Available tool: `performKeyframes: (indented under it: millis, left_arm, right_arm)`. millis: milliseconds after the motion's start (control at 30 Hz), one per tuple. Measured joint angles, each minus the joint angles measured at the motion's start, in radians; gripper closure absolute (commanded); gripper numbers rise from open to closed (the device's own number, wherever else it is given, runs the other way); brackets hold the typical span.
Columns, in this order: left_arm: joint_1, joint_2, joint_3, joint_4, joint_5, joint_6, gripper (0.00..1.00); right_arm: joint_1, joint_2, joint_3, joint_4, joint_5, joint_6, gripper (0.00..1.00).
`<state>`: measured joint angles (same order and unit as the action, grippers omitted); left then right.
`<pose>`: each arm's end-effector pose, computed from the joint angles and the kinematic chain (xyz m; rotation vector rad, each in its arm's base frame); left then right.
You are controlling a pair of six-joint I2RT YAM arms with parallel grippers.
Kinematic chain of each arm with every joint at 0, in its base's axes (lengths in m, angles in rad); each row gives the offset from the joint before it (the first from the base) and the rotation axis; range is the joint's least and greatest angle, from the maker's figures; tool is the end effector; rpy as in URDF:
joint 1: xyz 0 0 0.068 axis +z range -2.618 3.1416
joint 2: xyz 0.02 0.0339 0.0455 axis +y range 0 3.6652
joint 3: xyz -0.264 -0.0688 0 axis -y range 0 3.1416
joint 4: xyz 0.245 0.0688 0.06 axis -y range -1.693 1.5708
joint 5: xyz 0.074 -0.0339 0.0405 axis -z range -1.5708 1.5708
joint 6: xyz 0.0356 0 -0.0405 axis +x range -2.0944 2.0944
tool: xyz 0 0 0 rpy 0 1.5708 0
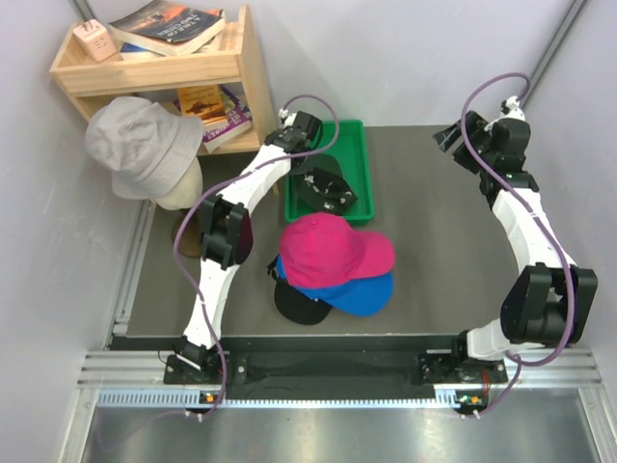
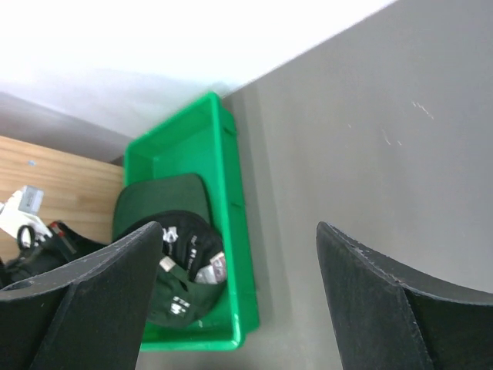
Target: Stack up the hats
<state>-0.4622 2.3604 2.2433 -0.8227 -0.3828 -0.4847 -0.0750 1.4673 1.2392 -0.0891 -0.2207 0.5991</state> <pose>0.4722 -0.2204 0.2439 -0.1798 2.4115 0.0570 0.3479 -0.0183 0.3452 0.4879 1.8567 0.5638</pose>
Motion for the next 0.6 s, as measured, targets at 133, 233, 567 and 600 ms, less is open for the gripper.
performKeyframes:
  millis: [133, 233, 567, 600]
  left_arm:
    - [-0.010, -0.030, 0.000, 0.040, -0.001, 0.044, 1.00]
    - [-0.023, -0.070, 0.000, 0.085, -0.006, 0.105, 1.00]
    - [-0.126, -0.275, -0.140, 0.278, -0.031, 0.423, 1.00]
    - [-0.137, -0.293, -0.161, 0.294, -0.025, 0.453, 1.00]
  right_arm:
    - [0.000, 0.000, 0.023, 0.020, -0.011, 0.014, 0.22]
    - [0.000, 0.000, 0.042, 0.028, -0.019, 0.033, 0.23]
    - [0.087, 0.023, 0.127, 0.062, -0.065, 0.173, 0.27]
    - [0.109, 0.028, 0.135, 0.064, -0.072, 0.199, 0.27]
